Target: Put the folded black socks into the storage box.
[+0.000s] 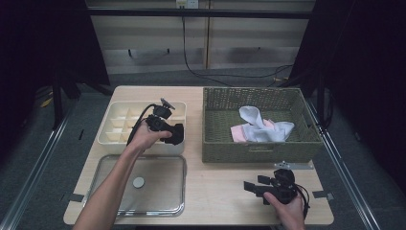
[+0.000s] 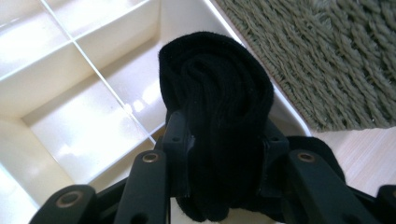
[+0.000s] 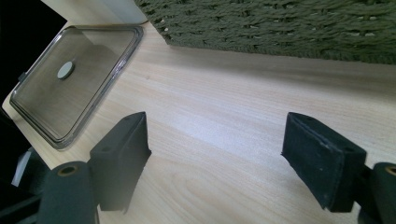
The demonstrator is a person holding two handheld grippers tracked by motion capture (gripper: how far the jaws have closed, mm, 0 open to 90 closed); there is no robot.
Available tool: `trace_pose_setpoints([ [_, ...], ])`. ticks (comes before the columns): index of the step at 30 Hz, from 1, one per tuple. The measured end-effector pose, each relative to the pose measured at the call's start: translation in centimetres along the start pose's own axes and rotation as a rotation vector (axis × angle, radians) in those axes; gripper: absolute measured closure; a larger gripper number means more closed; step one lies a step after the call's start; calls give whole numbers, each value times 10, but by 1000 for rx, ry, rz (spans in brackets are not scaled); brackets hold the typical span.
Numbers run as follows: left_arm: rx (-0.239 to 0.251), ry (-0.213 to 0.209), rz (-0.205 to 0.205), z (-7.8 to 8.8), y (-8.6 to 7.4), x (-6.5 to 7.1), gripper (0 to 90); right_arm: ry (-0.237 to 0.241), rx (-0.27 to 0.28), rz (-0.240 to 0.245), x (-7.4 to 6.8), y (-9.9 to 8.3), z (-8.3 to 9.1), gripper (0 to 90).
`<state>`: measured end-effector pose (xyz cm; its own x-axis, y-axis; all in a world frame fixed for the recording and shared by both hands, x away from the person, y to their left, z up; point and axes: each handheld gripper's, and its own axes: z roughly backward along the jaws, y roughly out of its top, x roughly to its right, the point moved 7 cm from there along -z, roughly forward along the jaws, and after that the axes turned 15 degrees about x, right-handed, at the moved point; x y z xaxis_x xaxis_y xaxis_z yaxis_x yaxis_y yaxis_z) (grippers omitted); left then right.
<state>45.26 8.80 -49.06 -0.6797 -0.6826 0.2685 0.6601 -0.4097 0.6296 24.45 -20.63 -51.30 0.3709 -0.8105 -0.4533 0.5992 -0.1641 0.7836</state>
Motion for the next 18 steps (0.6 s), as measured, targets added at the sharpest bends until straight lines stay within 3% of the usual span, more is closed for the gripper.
trace_pose_setpoints([
  [7, 7, 20, -13, -4, -6, 2, 645, 2, 6, 3, -1, 1, 0, 225],
  [12, -12, 43, -54, -11, -13, 5, 649, 0, 0, 2, -1, 0, -2, 225],
  [16, 7, 26, -37, -10, -14, 3, 648, 1, 31, 7, -2, 4, 0, 228],
  [18, 21, 44, -36, -10, -14, 4, 642, 0, 22, 0, -1, 3, 0, 225],
])
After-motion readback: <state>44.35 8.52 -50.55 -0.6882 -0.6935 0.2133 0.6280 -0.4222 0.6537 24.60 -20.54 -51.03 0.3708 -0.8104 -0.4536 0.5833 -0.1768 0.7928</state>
